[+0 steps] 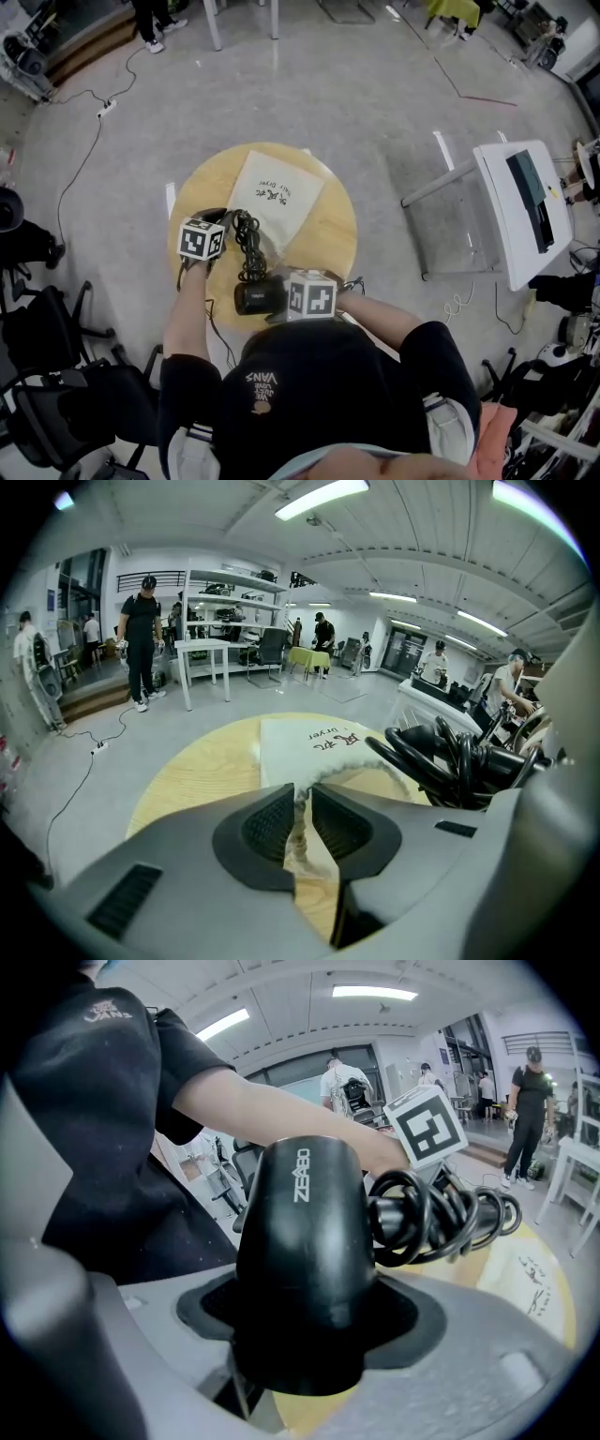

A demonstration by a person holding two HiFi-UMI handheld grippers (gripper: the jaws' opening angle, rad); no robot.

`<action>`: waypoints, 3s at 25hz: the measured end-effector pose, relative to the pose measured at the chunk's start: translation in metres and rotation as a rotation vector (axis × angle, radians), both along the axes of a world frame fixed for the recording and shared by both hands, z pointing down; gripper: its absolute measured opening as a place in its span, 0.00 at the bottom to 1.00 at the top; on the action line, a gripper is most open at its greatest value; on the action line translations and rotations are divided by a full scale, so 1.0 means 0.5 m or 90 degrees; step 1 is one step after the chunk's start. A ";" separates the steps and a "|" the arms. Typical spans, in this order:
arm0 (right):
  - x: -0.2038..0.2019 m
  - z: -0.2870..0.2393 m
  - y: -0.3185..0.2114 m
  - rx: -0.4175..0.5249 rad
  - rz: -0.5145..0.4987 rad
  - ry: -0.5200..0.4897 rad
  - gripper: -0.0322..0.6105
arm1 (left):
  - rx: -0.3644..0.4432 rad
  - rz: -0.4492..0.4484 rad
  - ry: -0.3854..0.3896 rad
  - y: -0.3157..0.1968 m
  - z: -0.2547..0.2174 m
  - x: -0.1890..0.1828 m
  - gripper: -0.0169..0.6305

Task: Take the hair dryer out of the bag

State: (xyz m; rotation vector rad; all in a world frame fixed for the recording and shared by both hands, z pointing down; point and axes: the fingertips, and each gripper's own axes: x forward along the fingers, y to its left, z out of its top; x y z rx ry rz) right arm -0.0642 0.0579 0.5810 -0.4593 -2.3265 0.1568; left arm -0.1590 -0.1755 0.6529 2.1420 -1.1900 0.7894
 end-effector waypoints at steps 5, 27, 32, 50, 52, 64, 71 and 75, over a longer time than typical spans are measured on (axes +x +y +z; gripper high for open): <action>-0.004 -0.006 -0.001 -0.001 0.009 -0.015 0.60 | 0.010 -0.012 0.000 0.025 -0.007 -0.007 0.14; -0.001 -0.042 -0.070 0.004 0.081 -0.051 0.60 | 0.080 -0.020 0.000 0.071 -0.068 -0.016 0.16; 0.001 -0.051 -0.088 0.007 0.093 -0.059 0.60 | 0.106 -0.022 0.011 0.074 -0.099 -0.010 0.16; -0.002 -0.108 -0.131 -0.024 0.159 -0.129 0.60 | 0.190 -0.060 0.055 0.118 -0.194 0.006 0.13; -0.003 -0.117 -0.135 -0.032 0.170 -0.142 0.60 | 0.200 -0.065 0.058 0.124 -0.203 0.006 0.12; -0.004 -0.135 -0.142 -0.054 0.213 -0.187 0.60 | 0.247 -0.089 0.082 0.174 -0.251 0.014 0.09; -0.009 -0.150 -0.151 -0.069 0.252 -0.211 0.60 | 0.264 -0.101 0.097 0.207 -0.270 0.008 0.07; -0.003 -0.161 -0.165 -0.086 0.279 -0.230 0.60 | 0.274 -0.102 0.107 0.217 -0.281 0.020 0.06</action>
